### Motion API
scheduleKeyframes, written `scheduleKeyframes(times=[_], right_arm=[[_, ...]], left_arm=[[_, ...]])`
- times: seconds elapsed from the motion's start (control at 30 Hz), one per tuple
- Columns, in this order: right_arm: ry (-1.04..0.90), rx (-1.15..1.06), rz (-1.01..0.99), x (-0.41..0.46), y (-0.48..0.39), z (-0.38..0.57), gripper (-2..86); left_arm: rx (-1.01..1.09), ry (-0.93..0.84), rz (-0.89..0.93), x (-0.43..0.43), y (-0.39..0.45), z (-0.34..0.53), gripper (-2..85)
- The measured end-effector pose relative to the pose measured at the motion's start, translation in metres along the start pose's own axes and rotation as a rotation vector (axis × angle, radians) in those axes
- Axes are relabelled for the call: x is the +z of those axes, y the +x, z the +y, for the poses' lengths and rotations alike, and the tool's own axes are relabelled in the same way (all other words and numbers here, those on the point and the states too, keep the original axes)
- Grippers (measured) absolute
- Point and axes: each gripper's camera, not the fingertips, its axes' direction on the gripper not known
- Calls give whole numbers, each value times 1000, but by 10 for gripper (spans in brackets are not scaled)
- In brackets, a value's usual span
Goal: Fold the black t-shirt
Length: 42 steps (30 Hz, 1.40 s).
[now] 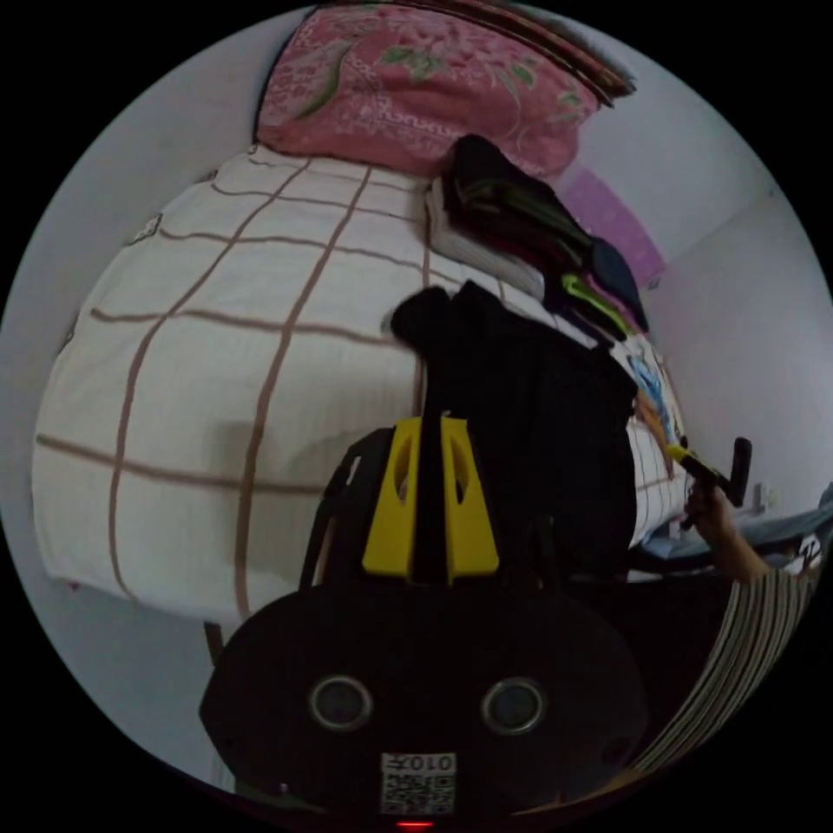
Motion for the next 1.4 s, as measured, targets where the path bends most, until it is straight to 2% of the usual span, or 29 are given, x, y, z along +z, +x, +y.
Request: scheduleKeyframes(times=[0.13,0.27,0.67,0.8,0.93,1.2,1.4], right_arm=[[-19,-191,-57,29,-74,-88,62],[-67,-351,-12,56,-140,-169,70],[-352,-559,67,191,-265,-390,95],[-489,-571,82,236,-289,-433,107],[-620,-592,122,268,-309,-462,111],[-660,-546,96,287,-339,-507,101],[-691,-604,178,292,-367,-525,41]], left_arm=[[-25,-20,34,19,-14,-51,58],[-60,-63,60,37,-33,-90,60],[30,-196,118,61,-59,-141,37],[79,-272,176,69,-59,-153,16],[119,-228,167,54,-57,-154,1],[157,-130,163,23,-60,-150,-3],[194,-84,136,3,-63,-151,-3]])
